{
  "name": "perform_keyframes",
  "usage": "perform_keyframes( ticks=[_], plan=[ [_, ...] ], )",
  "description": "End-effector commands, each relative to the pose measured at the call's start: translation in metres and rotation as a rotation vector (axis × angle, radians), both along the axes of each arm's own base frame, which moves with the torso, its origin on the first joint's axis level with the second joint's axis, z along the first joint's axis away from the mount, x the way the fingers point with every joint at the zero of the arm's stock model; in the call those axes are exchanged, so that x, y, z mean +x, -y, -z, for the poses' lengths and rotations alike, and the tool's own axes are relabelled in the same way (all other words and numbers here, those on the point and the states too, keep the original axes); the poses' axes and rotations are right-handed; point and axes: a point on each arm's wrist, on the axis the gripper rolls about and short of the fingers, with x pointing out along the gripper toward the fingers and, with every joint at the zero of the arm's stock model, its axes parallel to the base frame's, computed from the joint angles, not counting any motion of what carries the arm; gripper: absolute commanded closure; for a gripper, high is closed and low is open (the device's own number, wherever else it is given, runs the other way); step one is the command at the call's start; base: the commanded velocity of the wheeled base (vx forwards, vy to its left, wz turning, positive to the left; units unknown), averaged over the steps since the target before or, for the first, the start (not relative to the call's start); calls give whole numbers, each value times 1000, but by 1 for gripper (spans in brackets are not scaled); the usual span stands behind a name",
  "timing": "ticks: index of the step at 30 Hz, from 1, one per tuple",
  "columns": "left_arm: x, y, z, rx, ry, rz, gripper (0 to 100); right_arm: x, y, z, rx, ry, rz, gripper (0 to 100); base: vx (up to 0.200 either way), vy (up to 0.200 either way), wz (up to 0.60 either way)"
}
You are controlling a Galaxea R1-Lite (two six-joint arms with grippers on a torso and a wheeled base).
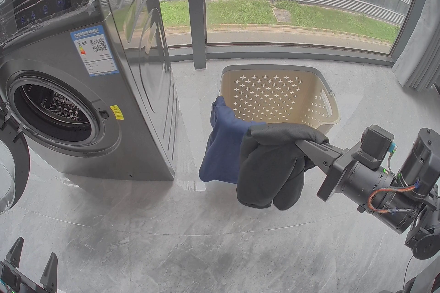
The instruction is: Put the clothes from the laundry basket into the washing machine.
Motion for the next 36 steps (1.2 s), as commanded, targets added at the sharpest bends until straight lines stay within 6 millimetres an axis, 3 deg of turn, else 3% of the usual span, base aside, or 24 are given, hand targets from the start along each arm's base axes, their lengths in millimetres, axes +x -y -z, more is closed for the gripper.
perform_keyframes(
  ticks=[1,14,22,36],
  plan=[
    [0,0,4,0,1,-1,0,0,0,0,0,-1,0,100,0,200,0],
    [0,0,4,3,1,-4,0,0,0,1,-2,-3,-1,100,0,200,0],
    [0,0,4,1,1,-2,0,0,0,1,-3,-4,-1,100,0,0,0],
    [0,0,4,1,1,-4,0,3,1,2,-2,-9,11,100,-186,0,0]
  ],
)
